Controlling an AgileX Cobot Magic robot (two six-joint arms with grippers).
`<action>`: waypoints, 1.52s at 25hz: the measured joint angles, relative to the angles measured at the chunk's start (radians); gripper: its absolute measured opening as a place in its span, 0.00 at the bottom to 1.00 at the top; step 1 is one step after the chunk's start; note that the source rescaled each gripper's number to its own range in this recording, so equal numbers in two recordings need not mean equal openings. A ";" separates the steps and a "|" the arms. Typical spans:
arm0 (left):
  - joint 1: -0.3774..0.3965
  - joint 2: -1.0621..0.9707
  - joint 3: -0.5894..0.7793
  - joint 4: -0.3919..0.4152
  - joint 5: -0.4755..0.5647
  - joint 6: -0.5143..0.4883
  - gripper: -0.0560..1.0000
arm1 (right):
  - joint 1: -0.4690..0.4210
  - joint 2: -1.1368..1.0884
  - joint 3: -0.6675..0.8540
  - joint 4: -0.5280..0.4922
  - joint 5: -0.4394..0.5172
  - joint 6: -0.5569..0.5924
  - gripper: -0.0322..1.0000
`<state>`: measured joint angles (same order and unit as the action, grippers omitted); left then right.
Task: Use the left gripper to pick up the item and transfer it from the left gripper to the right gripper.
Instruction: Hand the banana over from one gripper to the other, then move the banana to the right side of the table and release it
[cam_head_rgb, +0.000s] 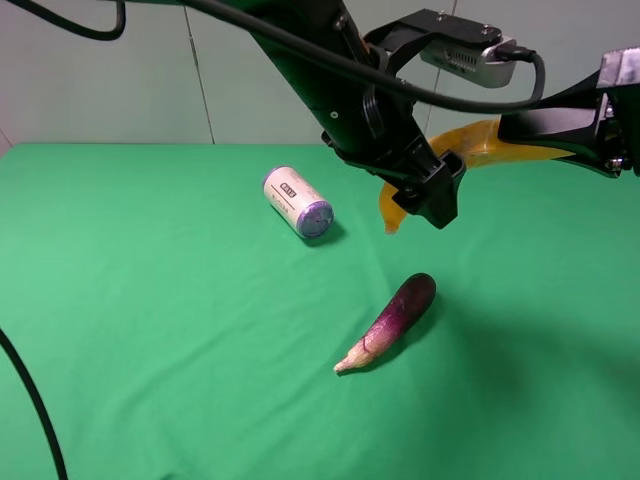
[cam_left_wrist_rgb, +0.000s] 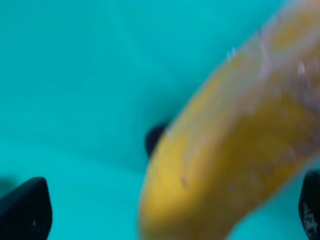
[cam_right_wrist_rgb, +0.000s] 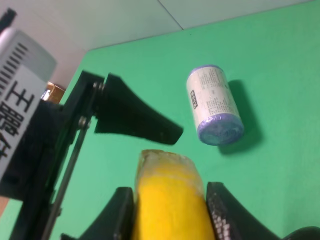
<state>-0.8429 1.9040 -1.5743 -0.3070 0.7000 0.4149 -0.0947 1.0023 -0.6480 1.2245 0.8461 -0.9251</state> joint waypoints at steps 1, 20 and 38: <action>0.000 -0.006 0.000 0.008 0.020 -0.026 1.00 | 0.000 0.000 0.000 0.000 -0.001 0.000 0.04; 0.022 -0.306 0.100 0.528 0.300 -0.521 0.93 | 0.000 0.000 0.000 -0.015 -0.007 0.000 0.04; 0.054 -0.950 0.671 0.546 0.267 -0.635 0.92 | 0.000 0.000 0.000 -0.033 -0.002 0.000 0.04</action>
<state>-0.7885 0.9537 -0.9036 0.2388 0.9668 -0.2206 -0.0947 1.0023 -0.6480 1.1914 0.8438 -0.9251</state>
